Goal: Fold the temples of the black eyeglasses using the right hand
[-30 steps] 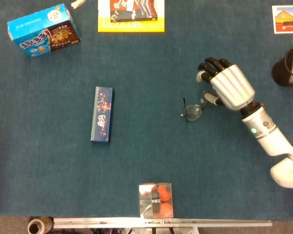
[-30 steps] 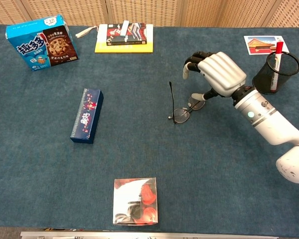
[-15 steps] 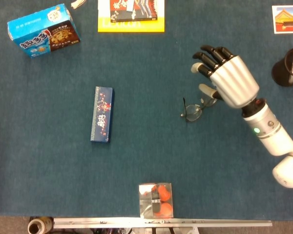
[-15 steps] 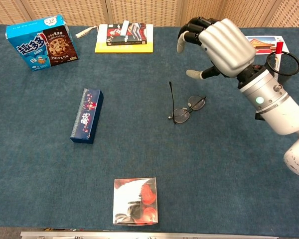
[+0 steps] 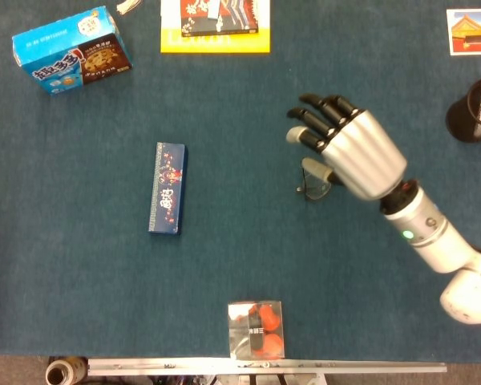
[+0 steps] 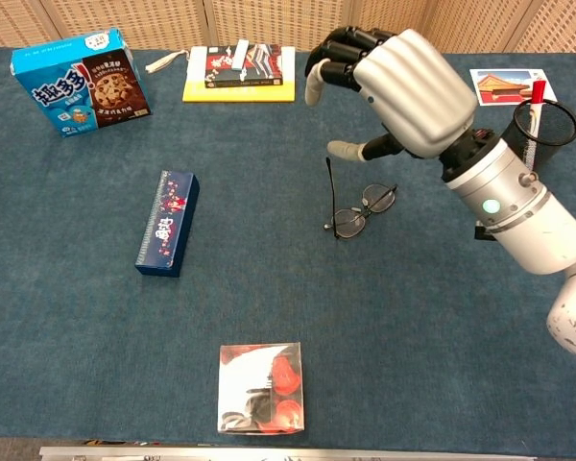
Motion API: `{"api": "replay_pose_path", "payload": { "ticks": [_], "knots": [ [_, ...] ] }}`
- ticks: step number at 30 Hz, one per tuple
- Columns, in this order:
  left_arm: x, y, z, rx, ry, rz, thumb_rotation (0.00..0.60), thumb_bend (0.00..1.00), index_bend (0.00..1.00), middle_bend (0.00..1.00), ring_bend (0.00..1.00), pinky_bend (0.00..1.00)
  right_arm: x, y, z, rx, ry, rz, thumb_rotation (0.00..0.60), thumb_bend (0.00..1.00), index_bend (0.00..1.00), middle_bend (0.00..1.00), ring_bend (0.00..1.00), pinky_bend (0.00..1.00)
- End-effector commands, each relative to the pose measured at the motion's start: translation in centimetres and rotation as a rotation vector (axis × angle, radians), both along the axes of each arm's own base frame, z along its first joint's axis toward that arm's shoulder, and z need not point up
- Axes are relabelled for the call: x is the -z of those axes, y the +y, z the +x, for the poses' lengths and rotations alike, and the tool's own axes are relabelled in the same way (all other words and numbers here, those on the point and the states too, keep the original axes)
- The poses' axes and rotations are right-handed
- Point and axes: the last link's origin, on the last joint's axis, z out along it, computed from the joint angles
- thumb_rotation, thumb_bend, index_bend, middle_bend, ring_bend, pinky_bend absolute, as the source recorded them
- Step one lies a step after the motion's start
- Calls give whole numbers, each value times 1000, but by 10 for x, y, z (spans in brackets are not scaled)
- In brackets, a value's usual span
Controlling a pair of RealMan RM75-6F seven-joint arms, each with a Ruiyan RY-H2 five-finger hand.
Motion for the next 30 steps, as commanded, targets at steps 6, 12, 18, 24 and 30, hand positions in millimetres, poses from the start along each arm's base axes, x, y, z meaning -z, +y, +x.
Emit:
{"api": "replay_pose_path", "payload": {
  "ticks": [6,12,18,24,30],
  "knots": [
    [-1,-2,1,6,-5,3,600,0,471,382,313,348,21,7,4,-20,30,46,600,91,468,360,245,384],
    [-3,-3,3,13,-8,7,600,0,471,382,312,348,25,3,0,-1,41,51,600,90,468,360,245,384],
    [-2,-2,4,16,-4,3,600,0,472,382,312,348,25,-2,-8,26,54,42,600,90,468,360,245,384],
    [-1,-2,4,16,1,-2,600,0,472,382,312,348,24,-6,-19,54,67,35,600,90,468,360,245,384],
    [0,-2,4,14,3,-2,600,0,472,382,312,348,26,-11,-32,82,89,35,600,92,468,360,245,384]
  ]
}}
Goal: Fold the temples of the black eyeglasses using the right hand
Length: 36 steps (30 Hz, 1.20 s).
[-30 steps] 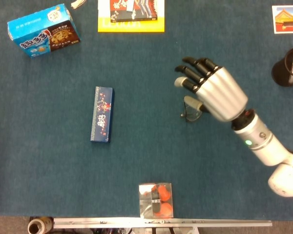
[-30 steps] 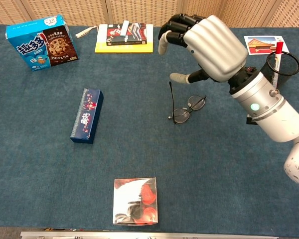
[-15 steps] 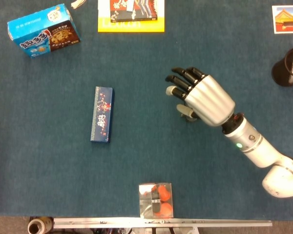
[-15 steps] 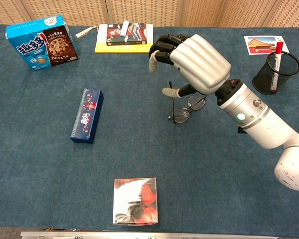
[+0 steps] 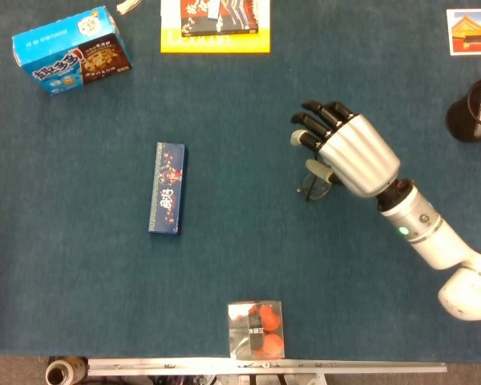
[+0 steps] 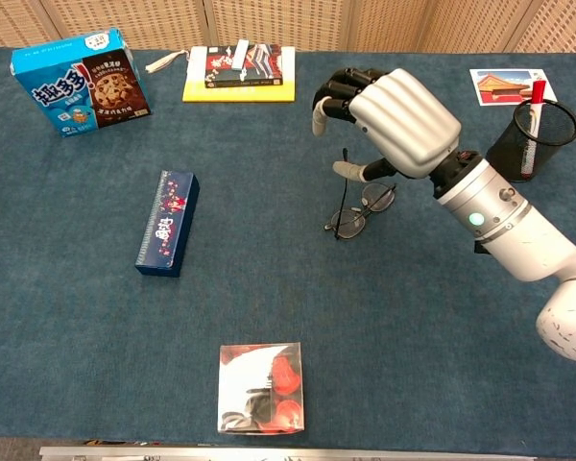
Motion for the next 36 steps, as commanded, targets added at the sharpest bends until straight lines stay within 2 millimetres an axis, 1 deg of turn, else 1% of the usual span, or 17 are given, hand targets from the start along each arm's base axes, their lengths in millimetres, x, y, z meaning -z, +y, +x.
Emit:
{"api": "replay_pose_path", "payload": {
  "ticks": [1,20,36],
  "knots": [
    [0,0,0,-2,0,-1,600,0,472,382,312,348,2,-1,-7,17,8,4,600,92,468,360,245,384],
    [2,0,0,-6,6,-9,600,0,472,382,312,348,13,-8,-41,84,64,14,600,91,468,360,245,384],
    [2,0,0,-5,6,-13,600,0,472,383,312,348,27,-19,-51,119,98,31,600,93,468,360,245,384]
  ]
}}
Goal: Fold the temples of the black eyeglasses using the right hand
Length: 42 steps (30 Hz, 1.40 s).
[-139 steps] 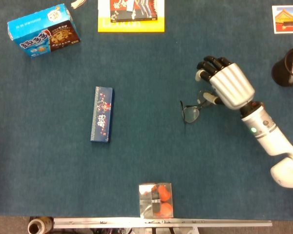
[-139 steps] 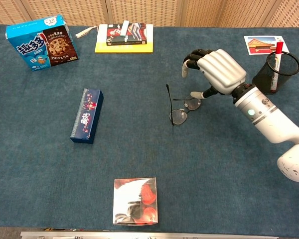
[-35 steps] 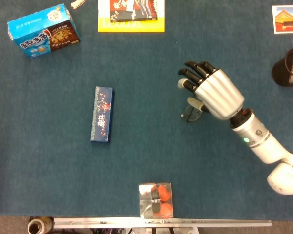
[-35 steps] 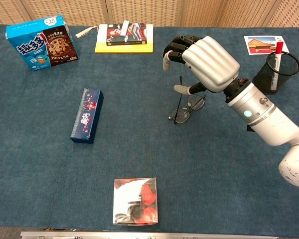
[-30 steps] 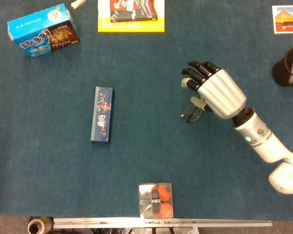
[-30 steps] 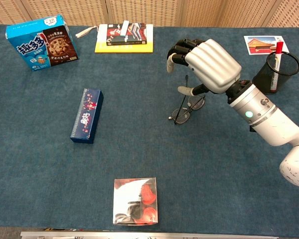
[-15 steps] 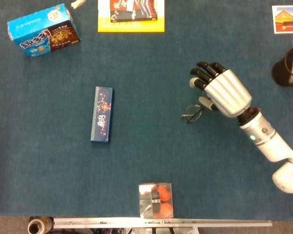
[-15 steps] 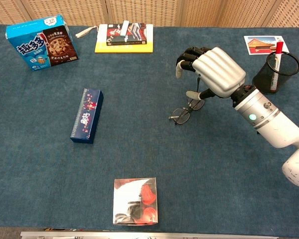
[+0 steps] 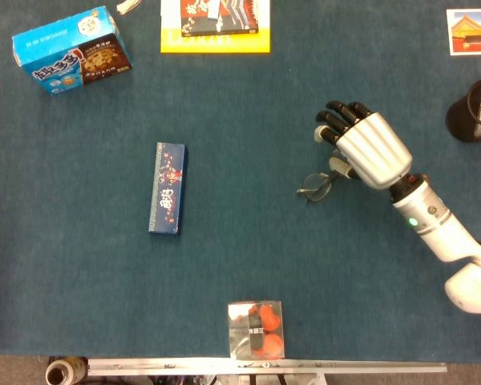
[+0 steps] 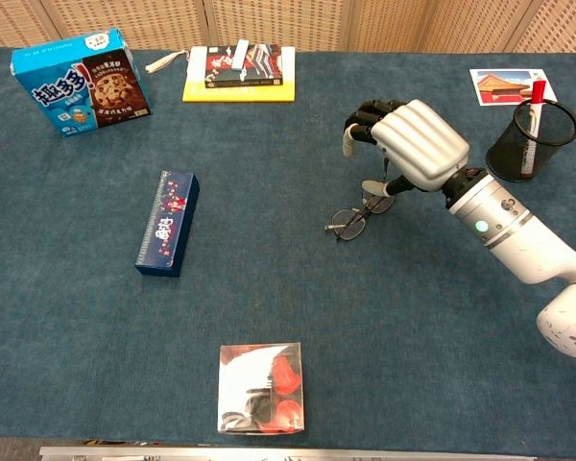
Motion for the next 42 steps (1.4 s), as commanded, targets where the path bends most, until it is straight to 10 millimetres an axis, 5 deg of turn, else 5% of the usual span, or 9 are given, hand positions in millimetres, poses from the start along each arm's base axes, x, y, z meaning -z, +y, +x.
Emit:
{"api": "replay_pose_path", "payload": {
  "ticks": [1,32,36,42],
  "knots": [
    [0,0,0,0,0,0,600,0,472,383,312,348,5,-3,-1,9,7,9,600,93,468,360,245,384],
    [-1,-1,0,-2,-1,4,600,0,473,385,313,348,18,-1,-26,66,41,45,600,95,468,360,245,384],
    [-1,0,-1,-4,-2,3,600,0,473,384,313,348,9,1,-21,27,-7,24,600,96,468,360,245,384],
    [0,1,-2,-8,-1,-1,600,0,473,384,313,348,-31,9,-6,-108,-108,-83,600,96,468,360,245,384]
  ]
}}
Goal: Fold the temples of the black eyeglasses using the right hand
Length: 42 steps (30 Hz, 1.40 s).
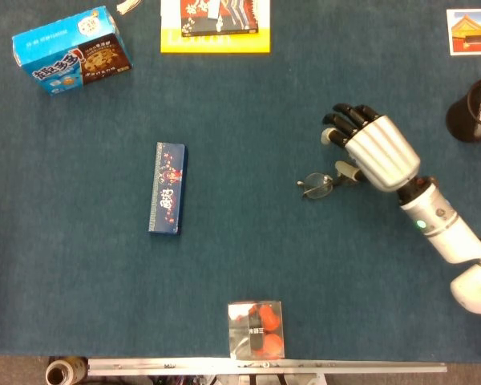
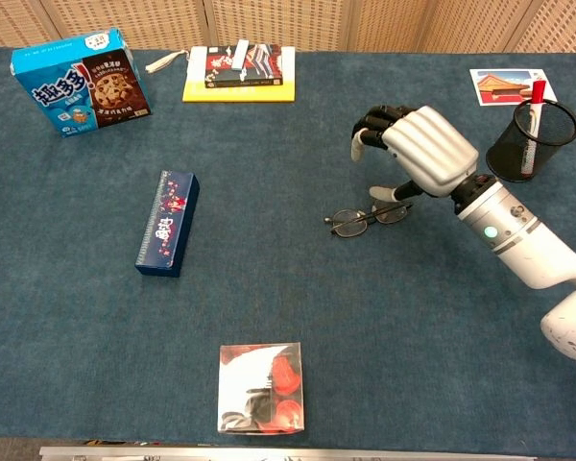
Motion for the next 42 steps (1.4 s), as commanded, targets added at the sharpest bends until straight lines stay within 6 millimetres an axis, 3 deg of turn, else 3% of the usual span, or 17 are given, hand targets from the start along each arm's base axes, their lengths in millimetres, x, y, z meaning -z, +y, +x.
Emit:
{"api": "replay_pose_path", "payload": {
  "ticks": [1,5,10,16,29,42],
  "knots": [
    [1,0,0,1,1,-3,600,0,473,384,313,348,-35,8,10,-98,-67,-91,600,96,468,360,245,384],
    [4,2,0,5,-1,-14,600,0,473,384,313,348,-80,29,15,-145,-97,-199,600,96,468,360,245,384],
    [11,9,0,21,-20,-44,600,0,473,385,313,348,-141,63,3,-110,-93,-328,600,96,468,360,245,387],
    [28,23,0,45,-42,-108,600,0,473,385,313,348,-184,94,-21,-9,-117,-445,600,96,468,360,245,388],
    [47,40,0,92,-72,-169,600,0,475,386,314,348,-218,142,-73,252,-51,-609,600,101,468,367,245,388],
    [46,36,-2,81,-49,-162,600,0,476,386,314,348,-235,162,-121,438,-119,-701,600,108,468,367,245,387]
  ]
}}
